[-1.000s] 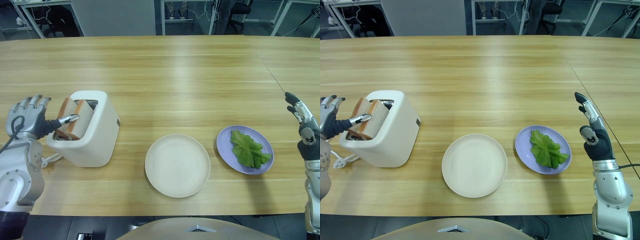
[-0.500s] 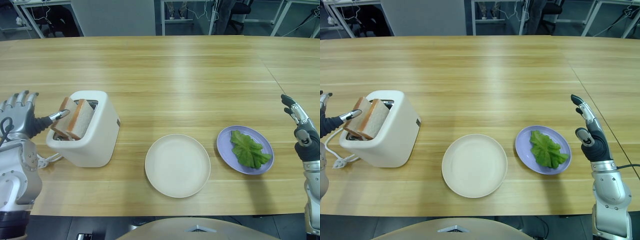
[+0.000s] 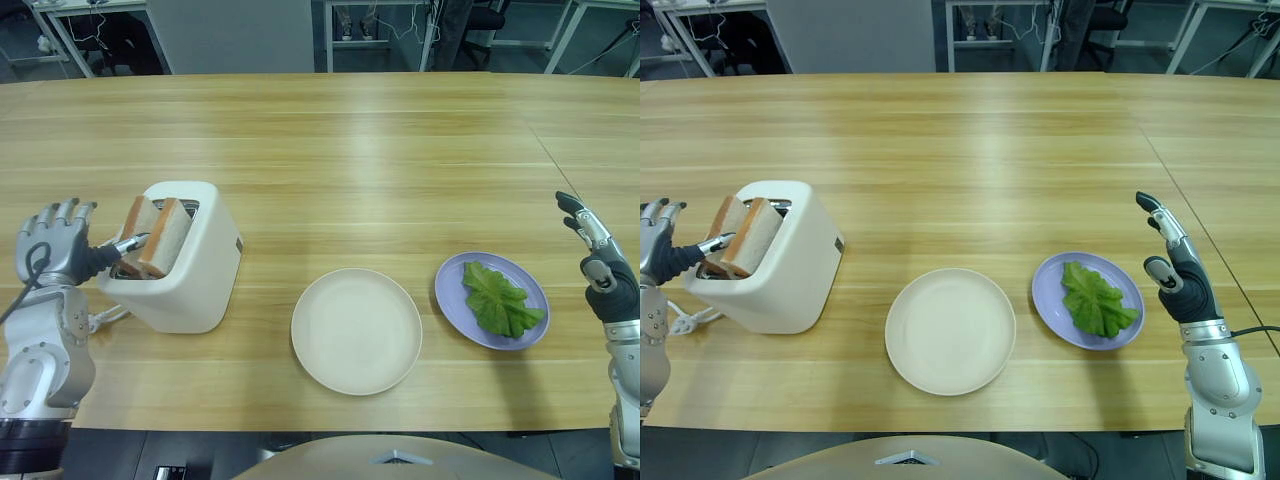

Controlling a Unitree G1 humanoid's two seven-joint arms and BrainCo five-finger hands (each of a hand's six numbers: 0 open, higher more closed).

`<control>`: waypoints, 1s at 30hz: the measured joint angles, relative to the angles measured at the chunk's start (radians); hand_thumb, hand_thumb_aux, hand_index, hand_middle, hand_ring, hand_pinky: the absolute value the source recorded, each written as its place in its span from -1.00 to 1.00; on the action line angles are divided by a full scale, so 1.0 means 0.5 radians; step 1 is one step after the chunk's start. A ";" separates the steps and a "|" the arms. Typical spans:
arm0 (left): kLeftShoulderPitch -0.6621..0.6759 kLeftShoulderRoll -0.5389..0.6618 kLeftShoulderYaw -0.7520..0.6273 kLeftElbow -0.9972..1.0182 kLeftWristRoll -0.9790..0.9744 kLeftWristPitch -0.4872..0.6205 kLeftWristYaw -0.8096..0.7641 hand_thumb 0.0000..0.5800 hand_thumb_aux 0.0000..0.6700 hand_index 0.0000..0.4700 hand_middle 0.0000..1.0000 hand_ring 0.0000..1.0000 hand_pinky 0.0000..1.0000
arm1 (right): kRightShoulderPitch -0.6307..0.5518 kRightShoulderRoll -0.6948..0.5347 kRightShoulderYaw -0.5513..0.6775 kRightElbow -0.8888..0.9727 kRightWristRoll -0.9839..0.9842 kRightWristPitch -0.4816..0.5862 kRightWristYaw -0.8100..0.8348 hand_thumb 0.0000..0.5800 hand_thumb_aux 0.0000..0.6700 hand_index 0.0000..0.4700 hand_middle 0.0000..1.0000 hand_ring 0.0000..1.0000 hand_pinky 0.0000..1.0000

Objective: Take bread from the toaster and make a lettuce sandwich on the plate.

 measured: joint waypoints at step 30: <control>-0.177 -0.516 0.353 -0.357 -0.567 -0.317 0.206 1.00 1.00 0.96 0.00 0.00 0.00 | 0.045 -0.657 0.169 0.780 -1.419 -0.190 -0.589 -1.00 -1.00 -1.00 -1.00 -1.00 -1.00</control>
